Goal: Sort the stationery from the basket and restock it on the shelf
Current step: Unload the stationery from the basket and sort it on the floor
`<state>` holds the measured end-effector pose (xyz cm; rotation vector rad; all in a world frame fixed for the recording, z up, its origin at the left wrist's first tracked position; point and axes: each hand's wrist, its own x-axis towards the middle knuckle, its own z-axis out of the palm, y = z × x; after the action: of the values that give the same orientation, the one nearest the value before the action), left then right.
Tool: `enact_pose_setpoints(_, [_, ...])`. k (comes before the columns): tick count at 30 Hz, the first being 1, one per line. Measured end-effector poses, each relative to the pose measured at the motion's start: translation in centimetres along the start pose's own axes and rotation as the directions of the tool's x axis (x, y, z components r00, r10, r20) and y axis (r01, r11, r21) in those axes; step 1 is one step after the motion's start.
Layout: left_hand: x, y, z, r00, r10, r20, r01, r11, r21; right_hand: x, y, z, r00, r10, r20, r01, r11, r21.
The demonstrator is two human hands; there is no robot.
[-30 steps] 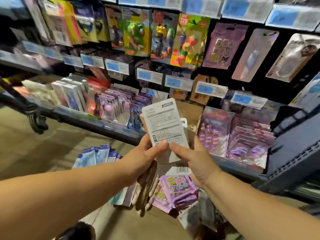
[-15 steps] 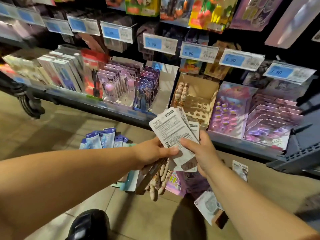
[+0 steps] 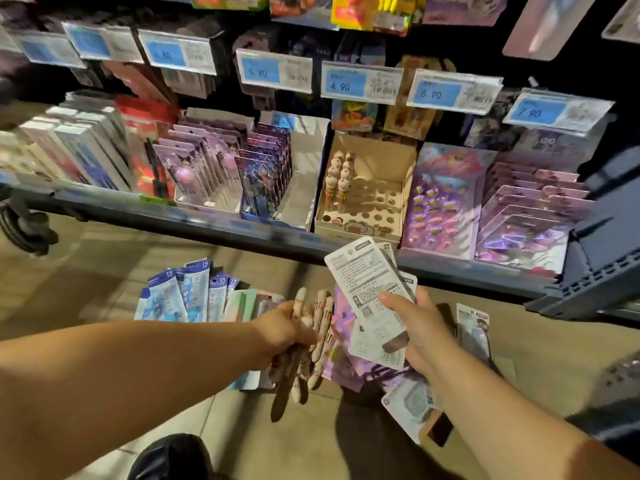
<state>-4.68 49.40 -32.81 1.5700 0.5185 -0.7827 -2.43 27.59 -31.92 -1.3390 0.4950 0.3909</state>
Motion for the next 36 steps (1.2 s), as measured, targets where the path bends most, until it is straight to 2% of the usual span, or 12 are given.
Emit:
enact_pose_setpoints(2, [1.0,-0.5,-0.5,0.979,-0.062,-0.194,0.081,0.993,0.088,0.5,0.3,-0.6,1.000,0.001,-0.019,-0.001,1.000,-0.001])
enact_pose_setpoints(4, [1.8,-0.3,-0.8,0.958,-0.075,-0.275,0.121,0.981,0.152,0.8,0.4,-0.9,1.000,0.005,-0.025,-0.005,1.000,0.014])
enact_pose_setpoints(11, [3.1,0.1,-0.8,0.926,-0.072,-0.371,0.207,0.918,0.339,0.9,1.4,-1.6,1.000,0.025,0.000,-0.025,0.999,0.034])
enact_pose_setpoints(14, [3.9,-0.2,-1.0,0.932,-0.030,-0.362,0.172,0.915,0.366,0.7,1.7,-1.6,0.999,0.032,0.009,-0.032,0.999,0.037])
enact_pose_setpoints(17, [4.1,0.1,-1.4,0.926,-0.041,-0.375,0.226,0.856,0.464,0.7,1.7,-1.6,0.999,0.043,0.024,-0.044,0.998,0.052])
enact_pose_setpoints(19, [4.1,0.3,-1.4,0.931,-0.023,-0.364,0.213,0.846,0.489,0.7,1.8,-1.6,0.998,0.048,0.037,-0.050,0.997,0.052])
enact_pose_setpoints(23, [4.0,0.6,-1.4,0.947,-0.055,-0.316,0.179,0.908,0.378,0.4,2.1,-1.1,0.998,0.043,0.055,-0.045,0.998,0.035])
enact_pose_setpoints(27, [3.5,0.9,-1.0,0.961,-0.072,-0.268,0.105,0.988,0.113,-0.1,2.5,-0.7,0.998,0.045,0.052,-0.047,0.998,0.041])
enact_pose_setpoints(31, [1.6,1.5,0.5,0.972,-0.030,-0.233,0.012,0.997,-0.077,-1.2,2.7,0.2,1.000,0.001,0.009,-0.001,1.000,-0.032])
enact_pose_setpoints(34, [-0.2,1.9,2.0,0.971,0.008,-0.239,-0.027,0.997,-0.073,-1.9,3.0,1.1,0.994,-0.083,-0.070,0.077,0.994,-0.077])
enact_pose_setpoints(36, [-1.8,2.4,3.4,0.986,0.082,-0.143,-0.103,0.984,-0.145,-2.5,3.0,1.8,0.979,-0.161,-0.129,0.145,0.982,-0.123])
